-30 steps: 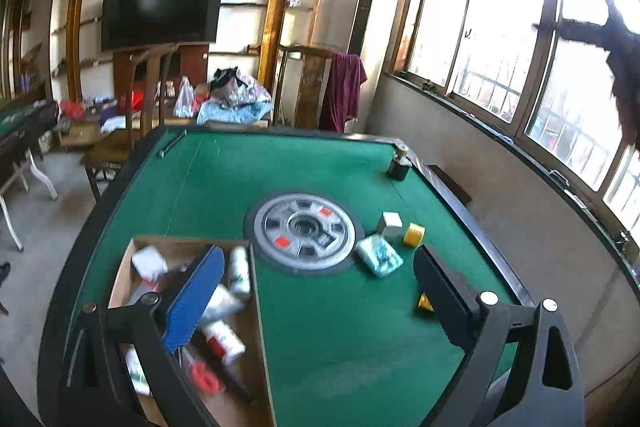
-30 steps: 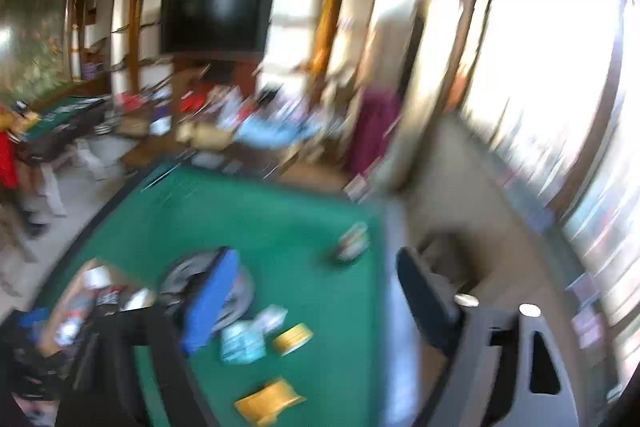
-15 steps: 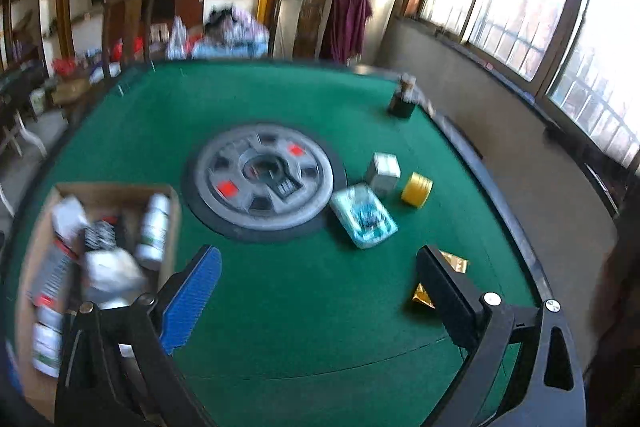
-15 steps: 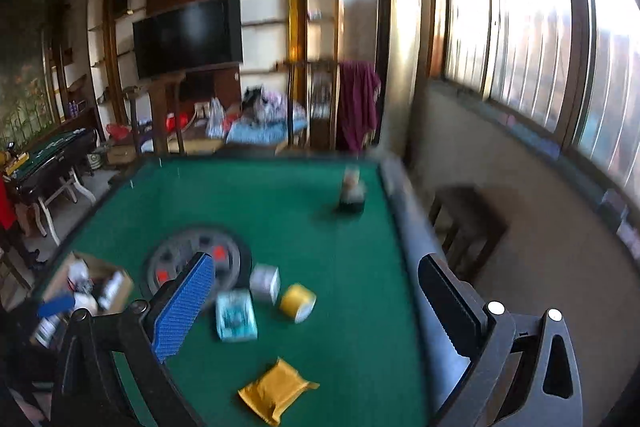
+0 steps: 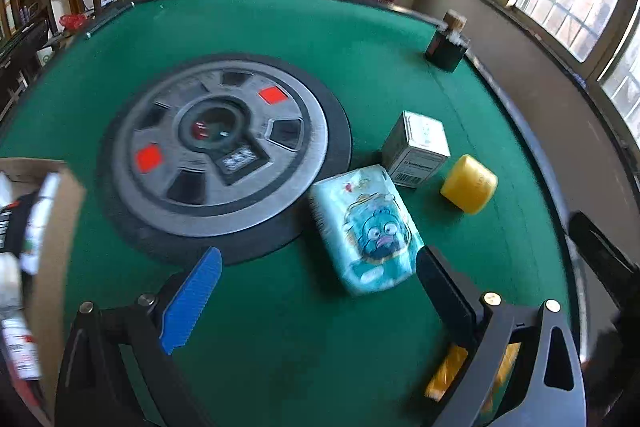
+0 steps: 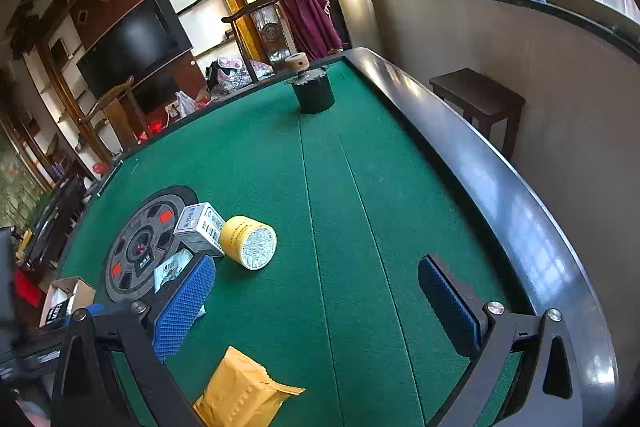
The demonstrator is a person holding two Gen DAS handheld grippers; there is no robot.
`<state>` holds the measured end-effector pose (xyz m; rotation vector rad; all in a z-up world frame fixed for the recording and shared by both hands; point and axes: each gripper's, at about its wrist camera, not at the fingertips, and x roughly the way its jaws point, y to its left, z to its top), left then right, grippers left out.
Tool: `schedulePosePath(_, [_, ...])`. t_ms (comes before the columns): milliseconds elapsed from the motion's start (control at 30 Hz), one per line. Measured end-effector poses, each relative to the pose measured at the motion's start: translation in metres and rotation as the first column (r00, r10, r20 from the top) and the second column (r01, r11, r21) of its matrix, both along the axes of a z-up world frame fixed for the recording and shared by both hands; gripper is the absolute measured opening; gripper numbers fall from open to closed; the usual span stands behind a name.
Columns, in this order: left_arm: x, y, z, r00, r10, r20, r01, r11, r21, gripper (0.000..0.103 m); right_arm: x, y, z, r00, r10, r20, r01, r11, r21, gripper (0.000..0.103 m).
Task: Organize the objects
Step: 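Raise both open tools and move them back toward the pile, then grasp the blue-white tissue packet with the left tool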
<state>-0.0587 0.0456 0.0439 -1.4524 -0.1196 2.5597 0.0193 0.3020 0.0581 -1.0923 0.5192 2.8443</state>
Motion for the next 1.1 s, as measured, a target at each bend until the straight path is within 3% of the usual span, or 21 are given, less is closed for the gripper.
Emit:
schedulePosePath(133, [-0.008,0.017,-0.018,1.0,0.022,0.001,-0.022,0.999,-0.046,0.097,-0.001,-0.001,-0.002,1.0,-0.004,0.001,0.004,1.0,-0.011,0.103])
schedulePosePath(400, [-0.009,0.033,-0.021,0.993,-0.023,-0.119,0.009,0.993,-0.117,0.094,-0.003,-0.019,-0.005,0.999,0.048,0.006,-0.048,0.999,-0.002,0.103])
schedulePosePath(433, [-0.01,0.03,-0.022,0.993,-0.036,-0.11,0.026,0.996,-0.09,0.089,-0.003,-0.021,-0.005,0.999,0.051,0.007,-0.051,0.999,0.004,0.103])
schedulePosePath(500, [-0.008,0.03,-0.019,0.991,-0.064,-0.12,0.055,0.995,-0.077,0.064,-0.003,-0.023,-0.006,0.999,0.053,0.009,-0.053,0.998,0.016,0.103])
schedulePosePath(567, [-0.005,0.032,-0.014,0.987,-0.118,-0.112,0.11,0.991,-0.079,0.026,-0.004,-0.024,-0.007,0.999,0.05,0.014,-0.05,0.998,0.023,0.103])
schedulePosePath(667, [0.003,0.031,-0.009,0.98,-0.169,-0.109,0.158,0.982,-0.101,0.014,-0.005,-0.023,-0.01,0.999,0.043,0.028,-0.044,0.999,0.024,0.103])
schedulePosePath(967, [0.05,-0.029,0.02,0.98,-0.144,-0.136,0.147,0.989,0.012,0.013,-0.012,-0.025,-0.02,0.996,0.051,0.076,-0.054,0.998,0.028,0.103])
schedulePosePath(1100, [0.078,-0.044,0.036,0.971,-0.14,-0.194,0.136,0.99,-0.036,0.013,-0.011,-0.025,-0.022,0.996,0.043,0.081,-0.047,0.998,0.048,0.103])
